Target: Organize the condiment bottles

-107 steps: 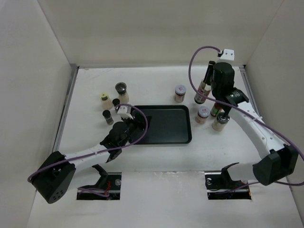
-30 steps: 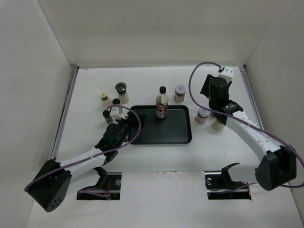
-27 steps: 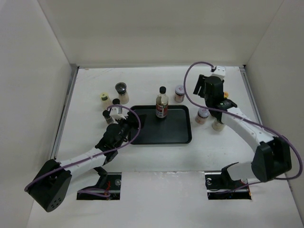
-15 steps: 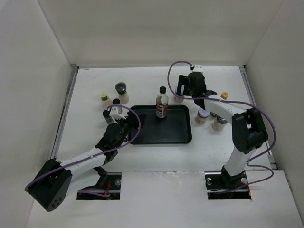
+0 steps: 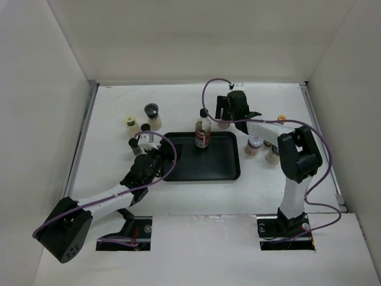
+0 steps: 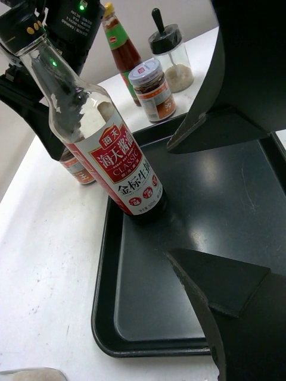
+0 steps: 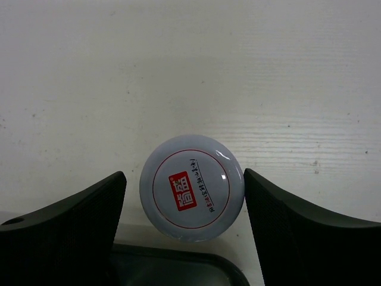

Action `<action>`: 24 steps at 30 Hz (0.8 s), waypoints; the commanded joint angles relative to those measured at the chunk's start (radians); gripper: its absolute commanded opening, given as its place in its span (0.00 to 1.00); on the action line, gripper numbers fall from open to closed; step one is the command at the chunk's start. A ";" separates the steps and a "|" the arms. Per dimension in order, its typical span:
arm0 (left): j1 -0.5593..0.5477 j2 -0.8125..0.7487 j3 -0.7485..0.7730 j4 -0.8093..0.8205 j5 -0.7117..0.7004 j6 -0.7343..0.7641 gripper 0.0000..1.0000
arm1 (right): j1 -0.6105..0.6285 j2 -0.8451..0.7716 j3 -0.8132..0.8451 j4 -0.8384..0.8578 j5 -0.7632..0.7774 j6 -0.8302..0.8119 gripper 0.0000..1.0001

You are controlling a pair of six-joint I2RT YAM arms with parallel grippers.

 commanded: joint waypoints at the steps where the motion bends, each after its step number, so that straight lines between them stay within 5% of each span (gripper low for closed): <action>1: 0.006 -0.007 0.003 0.065 0.012 -0.012 0.64 | 0.008 -0.002 0.057 0.042 0.014 0.006 0.82; 8: 0.005 -0.019 0.001 0.065 0.013 -0.009 0.64 | 0.012 -0.045 0.018 0.057 0.057 0.018 0.54; 24: 0.001 -0.016 0.001 0.065 0.015 -0.014 0.64 | 0.077 -0.427 -0.236 0.112 0.060 0.060 0.51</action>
